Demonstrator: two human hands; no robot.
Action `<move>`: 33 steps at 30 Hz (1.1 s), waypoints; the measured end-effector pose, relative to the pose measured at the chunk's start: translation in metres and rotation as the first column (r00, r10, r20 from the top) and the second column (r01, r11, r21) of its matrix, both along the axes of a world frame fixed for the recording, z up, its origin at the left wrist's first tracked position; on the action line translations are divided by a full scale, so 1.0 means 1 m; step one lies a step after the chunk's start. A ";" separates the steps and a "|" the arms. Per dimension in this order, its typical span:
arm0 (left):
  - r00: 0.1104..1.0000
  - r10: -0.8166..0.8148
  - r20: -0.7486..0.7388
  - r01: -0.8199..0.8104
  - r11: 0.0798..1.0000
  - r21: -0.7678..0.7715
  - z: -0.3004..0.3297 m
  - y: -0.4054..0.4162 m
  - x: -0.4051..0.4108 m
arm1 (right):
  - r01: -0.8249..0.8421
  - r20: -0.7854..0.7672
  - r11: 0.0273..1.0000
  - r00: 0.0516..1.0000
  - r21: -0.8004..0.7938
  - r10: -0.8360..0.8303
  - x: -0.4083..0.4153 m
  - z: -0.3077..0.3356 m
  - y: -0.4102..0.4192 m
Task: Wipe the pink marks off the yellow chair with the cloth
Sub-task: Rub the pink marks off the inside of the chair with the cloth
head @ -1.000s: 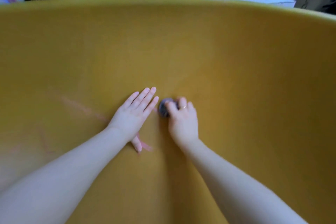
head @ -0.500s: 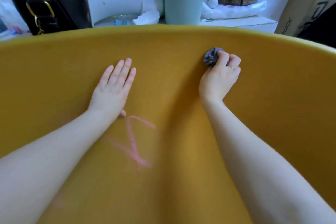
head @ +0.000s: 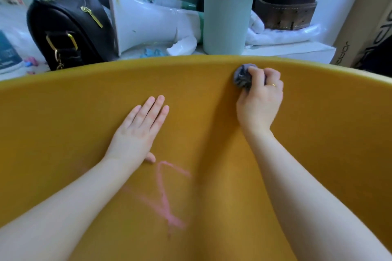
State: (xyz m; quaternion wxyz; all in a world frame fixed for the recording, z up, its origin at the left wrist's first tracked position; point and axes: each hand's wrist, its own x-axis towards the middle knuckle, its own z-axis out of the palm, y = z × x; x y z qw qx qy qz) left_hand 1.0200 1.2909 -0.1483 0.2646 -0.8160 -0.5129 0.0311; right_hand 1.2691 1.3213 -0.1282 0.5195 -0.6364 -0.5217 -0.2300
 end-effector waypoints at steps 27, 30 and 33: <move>0.997 0.045 0.065 -0.045 0.999 -0.011 -0.002 0.002 0.000 | -0.337 0.328 0.868 0.826 -0.364 0.458 -0.091 -0.131 -0.060; 0.993 0.112 0.038 -0.110 0.993 -0.047 0.010 -0.013 0.013 | -0.328 0.339 0.817 0.789 -0.474 0.513 -0.089 -0.134 -0.082; 0.991 0.130 0.040 -0.126 0.988 -0.090 0.010 -0.034 0.016 | -0.257 0.412 0.873 0.802 -0.416 0.432 -0.065 -0.095 -0.070</move>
